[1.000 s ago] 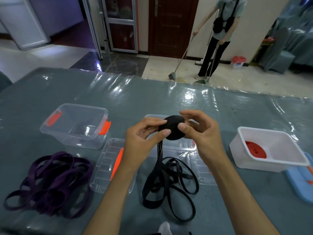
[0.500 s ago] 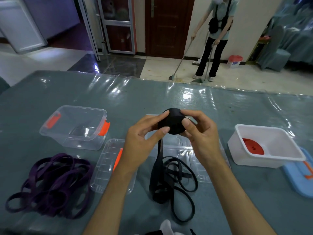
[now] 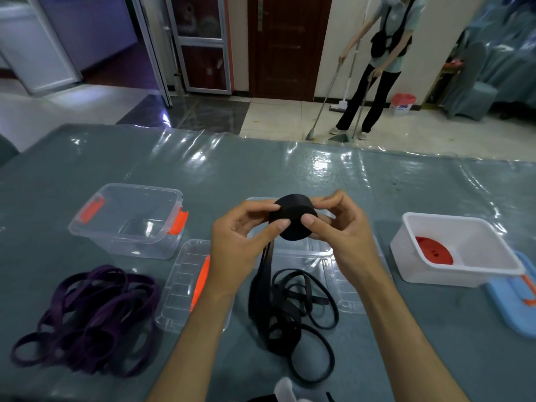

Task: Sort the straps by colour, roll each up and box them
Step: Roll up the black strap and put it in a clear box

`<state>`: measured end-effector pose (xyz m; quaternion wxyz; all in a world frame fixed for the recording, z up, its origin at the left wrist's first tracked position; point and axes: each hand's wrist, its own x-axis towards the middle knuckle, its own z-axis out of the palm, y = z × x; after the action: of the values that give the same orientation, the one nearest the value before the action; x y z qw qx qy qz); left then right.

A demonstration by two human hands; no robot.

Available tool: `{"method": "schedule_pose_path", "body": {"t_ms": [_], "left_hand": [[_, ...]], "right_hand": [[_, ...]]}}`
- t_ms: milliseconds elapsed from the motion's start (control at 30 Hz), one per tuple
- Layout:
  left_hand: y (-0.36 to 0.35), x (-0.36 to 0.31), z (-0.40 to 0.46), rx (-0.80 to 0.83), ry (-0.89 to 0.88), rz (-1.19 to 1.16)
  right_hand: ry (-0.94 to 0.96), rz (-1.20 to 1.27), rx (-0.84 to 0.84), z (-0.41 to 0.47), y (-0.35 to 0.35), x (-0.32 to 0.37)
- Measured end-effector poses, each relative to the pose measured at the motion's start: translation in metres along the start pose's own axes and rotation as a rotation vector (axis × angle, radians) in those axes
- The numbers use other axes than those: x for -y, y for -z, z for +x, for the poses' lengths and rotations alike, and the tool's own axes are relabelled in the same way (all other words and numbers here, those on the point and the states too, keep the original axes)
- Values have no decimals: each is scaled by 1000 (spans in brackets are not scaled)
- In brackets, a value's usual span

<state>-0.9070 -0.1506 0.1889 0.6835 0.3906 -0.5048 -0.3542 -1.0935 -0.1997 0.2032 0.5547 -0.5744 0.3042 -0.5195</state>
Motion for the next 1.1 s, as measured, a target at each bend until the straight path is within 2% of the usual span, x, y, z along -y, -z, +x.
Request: {"method": "schedule_pose_path", "body": {"t_ms": [200,467,667,867,1000,1100], "left_hand": [[3,-2,3,75,35,-60],[-1,2,0,-7,91,-37],[-1,-1,1,-17,45,12],[3,-1,5,67,11,-8],[0,1,3,-9,6,29],[-2,4,2,1,48,-10]], "right_hand": [[59,43,-58,1,-5,-4],[67,-49,-99,3,-3,-7],[2,-53,-9,-1,2,-7],[42,-1,-74,-1,-1,-3],[28,-53,6,2,2,0],[35,-63,-32,2,5,1]]}}
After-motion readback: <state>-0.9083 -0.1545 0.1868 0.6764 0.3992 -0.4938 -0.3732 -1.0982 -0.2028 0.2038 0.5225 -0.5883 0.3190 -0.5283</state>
